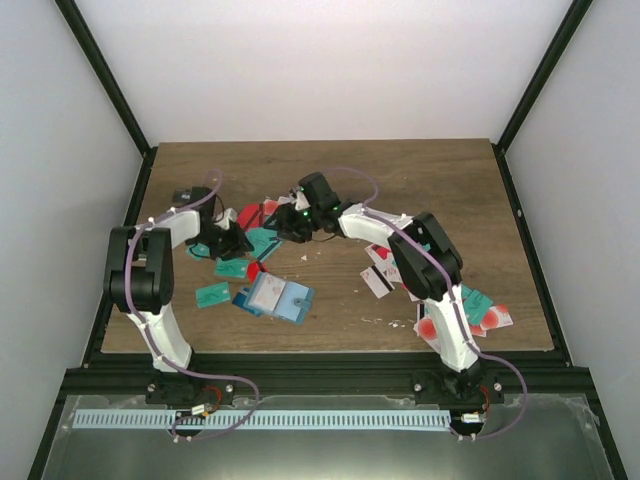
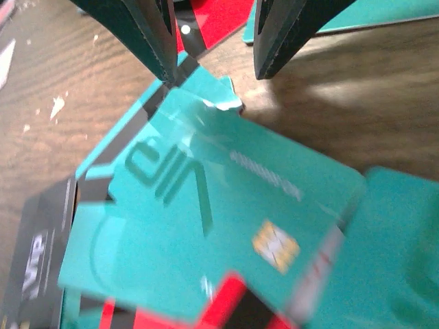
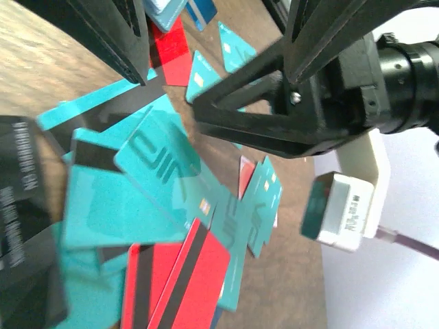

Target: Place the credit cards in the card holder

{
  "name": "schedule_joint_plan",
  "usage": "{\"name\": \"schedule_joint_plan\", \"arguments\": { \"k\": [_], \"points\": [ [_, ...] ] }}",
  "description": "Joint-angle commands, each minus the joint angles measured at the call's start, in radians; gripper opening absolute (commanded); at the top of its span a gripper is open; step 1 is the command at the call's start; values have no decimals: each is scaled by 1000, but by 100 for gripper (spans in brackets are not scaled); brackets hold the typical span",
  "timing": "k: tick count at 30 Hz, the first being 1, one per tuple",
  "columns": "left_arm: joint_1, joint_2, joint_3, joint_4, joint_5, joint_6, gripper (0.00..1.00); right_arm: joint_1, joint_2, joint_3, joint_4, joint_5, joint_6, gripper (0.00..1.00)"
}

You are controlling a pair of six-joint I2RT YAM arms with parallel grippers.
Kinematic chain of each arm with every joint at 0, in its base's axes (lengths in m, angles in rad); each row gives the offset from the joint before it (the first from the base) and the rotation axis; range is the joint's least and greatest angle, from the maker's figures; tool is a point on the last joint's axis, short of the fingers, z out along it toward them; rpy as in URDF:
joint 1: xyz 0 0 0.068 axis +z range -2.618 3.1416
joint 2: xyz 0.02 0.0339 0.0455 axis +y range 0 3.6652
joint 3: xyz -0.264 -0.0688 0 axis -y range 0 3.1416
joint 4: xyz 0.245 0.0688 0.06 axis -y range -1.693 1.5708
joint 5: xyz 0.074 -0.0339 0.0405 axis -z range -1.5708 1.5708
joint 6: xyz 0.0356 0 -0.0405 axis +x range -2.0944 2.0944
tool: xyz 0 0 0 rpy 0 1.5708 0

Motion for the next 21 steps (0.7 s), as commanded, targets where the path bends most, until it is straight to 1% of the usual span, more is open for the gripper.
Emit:
{"name": "schedule_joint_plan", "arguments": {
  "k": [1,5,8,11,14,17,21],
  "points": [
    [4,20,128,-68,-165,-39,34,-17,-19,7,-134,108,-44,56],
    [6,105,263,-127,-256,-16,38,-15,30,32,-139,94,3,56],
    [8,164,321,-157,-301,10,41,-13,55,47,-139,85,44,56],
    [6,221,358,-186,-305,36,42,-6,77,64,-142,76,69,56],
    [3,256,354,-196,-273,58,42,6,105,96,-160,63,89,56],
    [-25,280,339,-209,-248,78,42,16,142,133,-168,45,106,56],
    [-76,272,268,-203,-221,71,42,21,195,170,-161,4,133,56]
  ]
}}
